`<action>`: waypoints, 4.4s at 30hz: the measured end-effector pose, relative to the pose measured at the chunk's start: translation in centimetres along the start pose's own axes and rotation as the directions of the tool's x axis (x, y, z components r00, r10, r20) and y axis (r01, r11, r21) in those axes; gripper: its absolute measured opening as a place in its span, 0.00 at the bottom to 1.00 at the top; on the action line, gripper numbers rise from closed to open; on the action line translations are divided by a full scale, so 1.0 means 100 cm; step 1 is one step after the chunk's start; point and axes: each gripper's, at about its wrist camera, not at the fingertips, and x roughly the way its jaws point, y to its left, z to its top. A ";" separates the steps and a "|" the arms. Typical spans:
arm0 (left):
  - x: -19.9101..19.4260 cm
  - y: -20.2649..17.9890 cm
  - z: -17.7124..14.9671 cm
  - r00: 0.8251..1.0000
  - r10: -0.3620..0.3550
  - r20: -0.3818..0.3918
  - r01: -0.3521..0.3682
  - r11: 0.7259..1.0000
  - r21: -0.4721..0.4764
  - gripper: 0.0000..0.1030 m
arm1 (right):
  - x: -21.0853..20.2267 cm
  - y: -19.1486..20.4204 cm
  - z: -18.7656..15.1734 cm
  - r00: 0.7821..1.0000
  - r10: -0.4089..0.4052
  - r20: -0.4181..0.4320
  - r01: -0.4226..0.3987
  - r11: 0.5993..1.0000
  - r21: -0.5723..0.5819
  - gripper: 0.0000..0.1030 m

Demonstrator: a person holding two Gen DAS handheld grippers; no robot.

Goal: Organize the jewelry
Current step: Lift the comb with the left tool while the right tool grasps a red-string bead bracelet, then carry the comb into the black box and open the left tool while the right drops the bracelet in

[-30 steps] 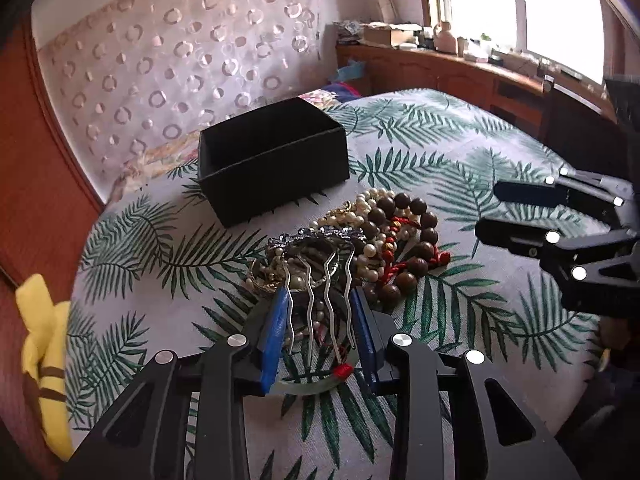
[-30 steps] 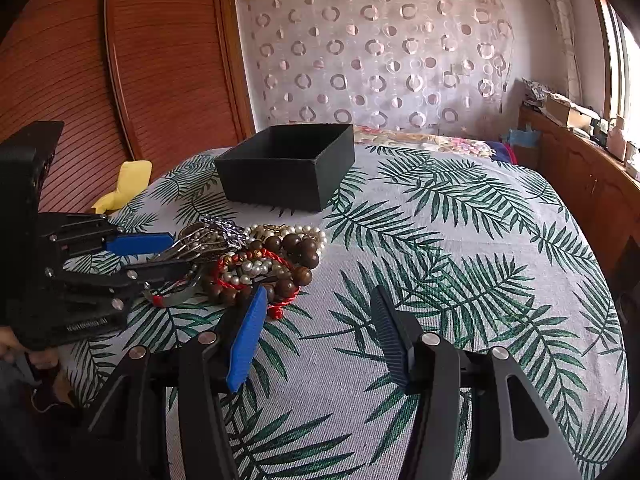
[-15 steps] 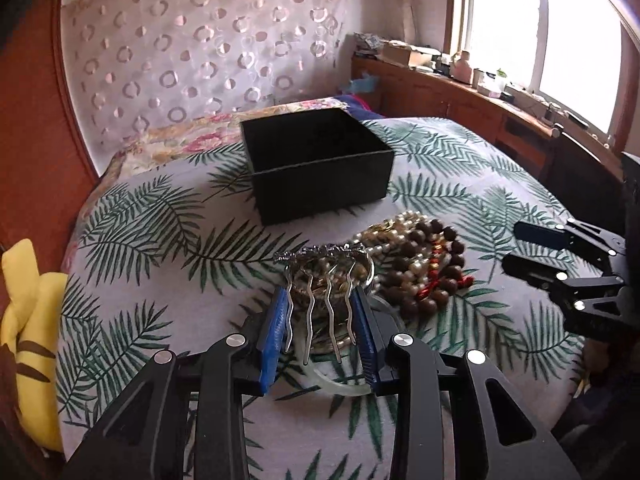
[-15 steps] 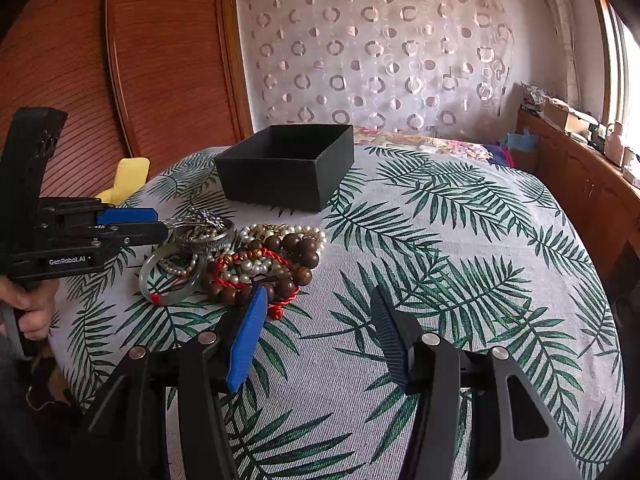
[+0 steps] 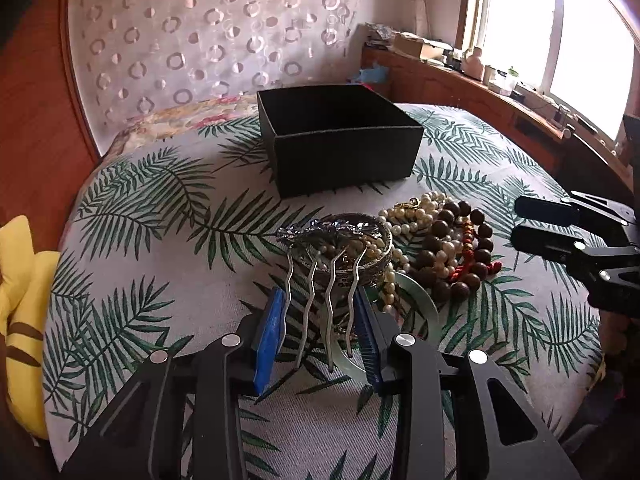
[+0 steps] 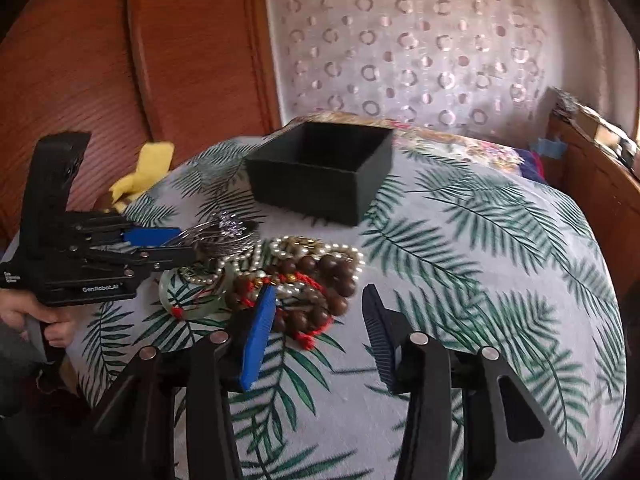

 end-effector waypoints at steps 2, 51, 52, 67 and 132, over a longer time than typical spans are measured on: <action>0.002 0.002 0.001 1.000 -0.005 -0.001 0.005 1.000 0.000 0.31 | 0.009 0.006 0.002 1.000 0.016 -0.022 -0.017 1.000 -0.022 0.46; -0.017 0.013 -0.004 0.996 -0.032 0.081 0.035 0.999 -0.037 0.01 | 0.064 0.011 0.031 0.976 0.076 -0.203 -0.100 0.989 -0.112 0.23; -0.017 0.013 -0.004 0.996 -0.032 0.081 0.035 0.999 -0.037 0.01 | 0.065 0.011 0.031 0.974 0.084 -0.208 -0.108 0.988 -0.106 0.23; -0.020 0.014 -0.004 0.995 -0.031 0.094 0.034 0.999 -0.040 0.01 | 0.026 0.016 0.047 0.990 0.122 -0.076 -0.129 0.986 -0.101 0.02; 0.020 0.008 0.099 0.987 0.004 0.159 0.002 0.999 -0.037 0.39 | 0.030 -0.031 0.062 0.997 0.075 -0.031 -0.075 0.997 -0.014 0.30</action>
